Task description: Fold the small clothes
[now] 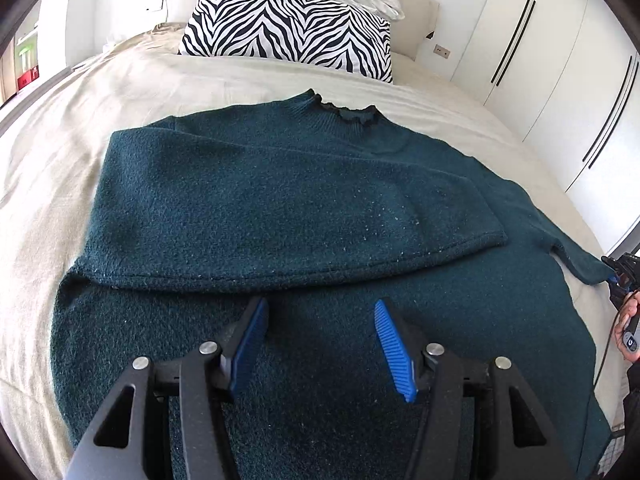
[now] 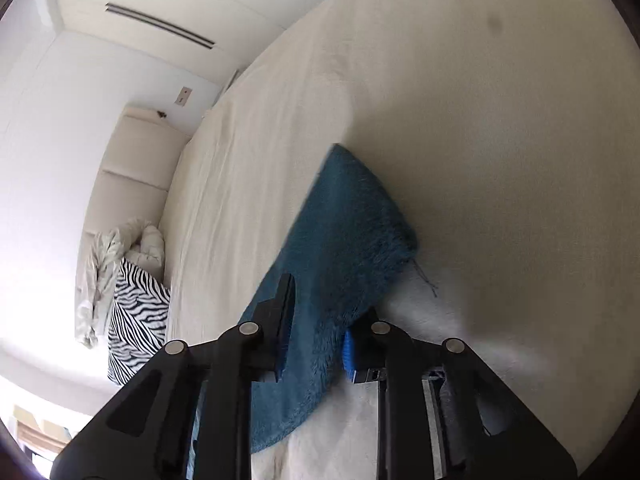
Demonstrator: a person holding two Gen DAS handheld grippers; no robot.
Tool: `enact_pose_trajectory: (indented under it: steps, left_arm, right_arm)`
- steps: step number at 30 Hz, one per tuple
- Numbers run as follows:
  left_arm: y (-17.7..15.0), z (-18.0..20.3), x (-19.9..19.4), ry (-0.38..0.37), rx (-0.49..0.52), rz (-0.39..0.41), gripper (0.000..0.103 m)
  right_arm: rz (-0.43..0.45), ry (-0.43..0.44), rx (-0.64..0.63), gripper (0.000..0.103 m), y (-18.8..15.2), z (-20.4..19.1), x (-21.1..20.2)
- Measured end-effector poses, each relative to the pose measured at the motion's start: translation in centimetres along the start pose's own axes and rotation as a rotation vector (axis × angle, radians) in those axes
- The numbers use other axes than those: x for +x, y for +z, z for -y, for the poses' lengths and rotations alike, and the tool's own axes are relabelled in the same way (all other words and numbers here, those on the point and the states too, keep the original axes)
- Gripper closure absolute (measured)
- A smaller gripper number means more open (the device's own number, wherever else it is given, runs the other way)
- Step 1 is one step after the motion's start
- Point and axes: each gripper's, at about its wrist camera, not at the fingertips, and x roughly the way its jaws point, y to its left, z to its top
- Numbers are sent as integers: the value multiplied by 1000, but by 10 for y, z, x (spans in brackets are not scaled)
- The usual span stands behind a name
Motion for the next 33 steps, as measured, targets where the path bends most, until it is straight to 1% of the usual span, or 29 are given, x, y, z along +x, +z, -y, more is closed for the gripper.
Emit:
enact_pose_trajectory:
  steps: [2,3,4,5,7,9,10,12,14,15,17,18,19,20,21,22,23,25,26,27,28,29,30,31,32,33]
  left_arm:
    - [1,-4,-4,-29,-32,4,44]
    - [2,-5,-6,-45,-46,4,44]
    - [3,-5,-8,-58,-57,5,44]
    - [5,-5,-11,-73,-69,7,44]
    - [8,-6,-17,-116,-99,9,44]
    - [13,-7,-21,-179,-140,-2,44]
    - [15,-8,-22,-216,-164,-14,44]
    - [19,-9,-22,-280,-210,-39,44]
    - [21,-9,-20,-322,-242,-64,43]
    - [22,-7,-18,-337,-255,-83,38]
    - [22,-2,-12,-359,-276,-116,35]
    - [21,1,-11,-371,-279,-124,35]
    - [20,5,-10,-381,-273,-128,35]
    - [19,9,-10,-386,-261,-128,33]
    - [18,13,-10,-386,-249,-126,32]
    - [15,16,-9,-383,-239,-128,31]
    - [14,19,-8,-378,-229,-130,30]
    - [10,23,-5,-362,-214,-137,30]
    - [7,25,-3,-358,-210,-142,30]
    - [5,27,-1,-351,-207,-146,28]
    - [3,28,1,-341,-204,-147,27]
    - [1,30,2,-331,-198,-144,26]
    - [-1,32,3,-321,-187,-139,25]
    - [-2,35,4,-311,-175,-133,24]
    - [-4,37,5,-302,-165,-126,23]
    - [-5,39,5,-297,-155,-118,21]
  right_arm:
    - [9,-12,-174,84,-12,-43,-9]
    - [1,-13,-277,84,-25,-72,-11]
    - [-9,4,-372,84,-36,-99,-16]
    - [-24,30,-468,84,-57,-129,-19]
    - [-73,85,-667,84,-109,-190,-24]
    - [-106,137,-848,84,-177,-240,-30]
    - [-133,154,-938,84,-213,-259,-30]
    - [-151,172,-1080,84,-283,-286,-29]
    - [-211,166,-1184,84,-351,-295,-22]
    - [-244,152,-1213,84,-376,-292,-16]
    - [-316,123,-1226,84,-416,-279,1]
    - [-356,108,-1231,84,-420,-256,3]
    - [-395,105,-1223,84,-429,-251,7]
    - [-413,115,-1215,83,-427,-234,5]
    - [-414,134,-1200,83,-424,-226,0]
    - [-407,162,-1155,83,-408,-215,-4]
    - [-403,188,-1079,83,-388,-201,-10]
    - [-383,211,-899,76,-333,-171,-18]
    - [-355,208,-810,56,-302,-157,-24]
    - [-315,192,-714,31,-270,-141,-28]
    - [-262,183,-609,26,-241,-122,-32]
    - [-209,176,-513,25,-211,-102,-38]
    - [-168,145,-436,25,-184,-83,-41]
    - [-119,91,-390,25,-160,-66,-47]
    - [-65,50,-373,25,-141,-53,-53]
    - [-31,47,-353,26,-125,-38,-58]
